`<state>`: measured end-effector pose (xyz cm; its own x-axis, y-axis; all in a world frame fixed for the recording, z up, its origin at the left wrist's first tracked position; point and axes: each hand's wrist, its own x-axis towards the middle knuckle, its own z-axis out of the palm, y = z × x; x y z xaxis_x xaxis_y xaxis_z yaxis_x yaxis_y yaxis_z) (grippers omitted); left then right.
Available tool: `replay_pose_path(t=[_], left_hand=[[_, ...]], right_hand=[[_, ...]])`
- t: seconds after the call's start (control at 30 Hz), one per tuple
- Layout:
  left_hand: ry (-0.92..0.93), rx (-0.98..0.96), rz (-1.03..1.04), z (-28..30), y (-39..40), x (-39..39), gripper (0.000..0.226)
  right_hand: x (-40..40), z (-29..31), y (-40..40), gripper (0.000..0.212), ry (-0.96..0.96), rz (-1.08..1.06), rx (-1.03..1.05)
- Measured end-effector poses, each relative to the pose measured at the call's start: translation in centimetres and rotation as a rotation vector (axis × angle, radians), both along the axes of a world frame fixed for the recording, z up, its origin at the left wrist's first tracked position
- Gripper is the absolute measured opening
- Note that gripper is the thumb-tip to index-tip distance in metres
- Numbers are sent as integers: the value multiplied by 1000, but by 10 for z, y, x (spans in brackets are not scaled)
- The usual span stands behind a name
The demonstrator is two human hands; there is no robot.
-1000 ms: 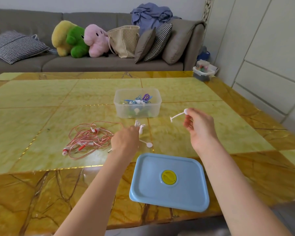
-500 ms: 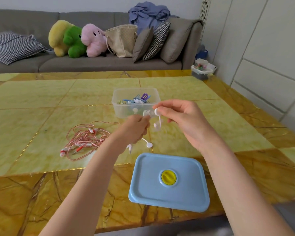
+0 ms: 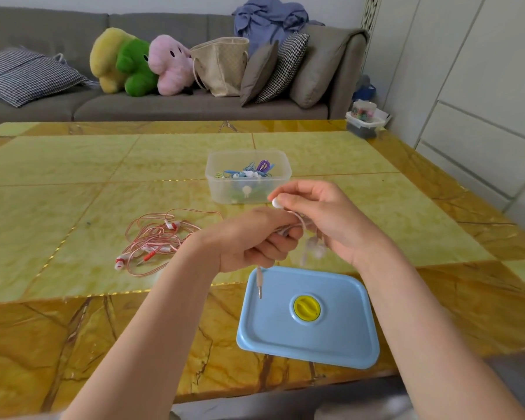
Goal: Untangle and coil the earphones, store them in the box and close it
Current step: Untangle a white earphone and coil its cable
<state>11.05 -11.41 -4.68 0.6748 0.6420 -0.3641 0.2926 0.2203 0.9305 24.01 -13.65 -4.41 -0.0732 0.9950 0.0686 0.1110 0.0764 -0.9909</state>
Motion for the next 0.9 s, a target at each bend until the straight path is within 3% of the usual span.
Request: replay_pose_path(t=[0.1, 0.47, 0.67, 0.9], left_hand=[[-49, -102, 28, 1, 1, 2, 28], [-46, -181, -24, 0, 3, -8, 30], [-92, -77, -50, 3, -2, -11, 28], [-72, -29, -96, 3, -6, -10, 29]], right_hand=[[-5, -5, 4, 18, -21, -46, -14], [1, -7, 11, 16, 39, -39, -114], [8, -2, 8, 9, 238, 47, -72], [6, -4, 6, 8, 209, 50, -114]])
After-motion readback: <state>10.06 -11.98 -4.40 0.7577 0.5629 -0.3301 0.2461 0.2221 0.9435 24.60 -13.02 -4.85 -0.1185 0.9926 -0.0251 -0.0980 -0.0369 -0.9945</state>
